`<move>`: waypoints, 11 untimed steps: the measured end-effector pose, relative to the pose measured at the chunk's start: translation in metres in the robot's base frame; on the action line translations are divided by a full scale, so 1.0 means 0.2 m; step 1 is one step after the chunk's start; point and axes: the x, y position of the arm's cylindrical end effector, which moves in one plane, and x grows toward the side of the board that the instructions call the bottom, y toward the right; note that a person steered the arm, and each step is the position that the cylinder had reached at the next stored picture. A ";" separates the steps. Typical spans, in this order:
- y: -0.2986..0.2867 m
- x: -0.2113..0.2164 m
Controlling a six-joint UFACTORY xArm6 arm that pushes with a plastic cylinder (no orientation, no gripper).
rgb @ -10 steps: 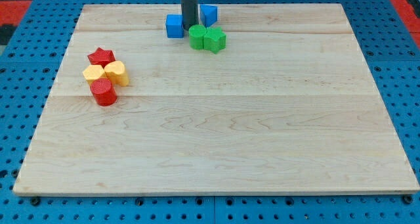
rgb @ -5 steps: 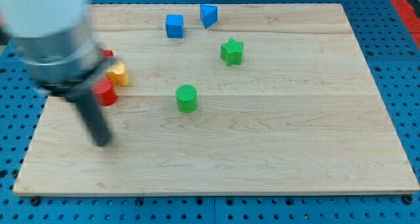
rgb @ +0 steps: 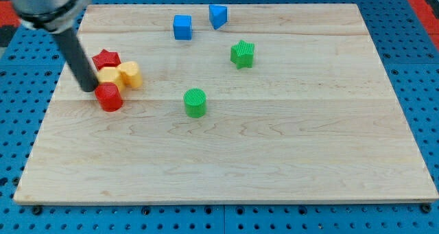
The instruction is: Move yellow hexagon closer to the blue cube
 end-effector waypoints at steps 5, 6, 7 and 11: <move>0.32 -0.12; 0.50 -0.12; 0.62 -0.25; 0.76 -0.35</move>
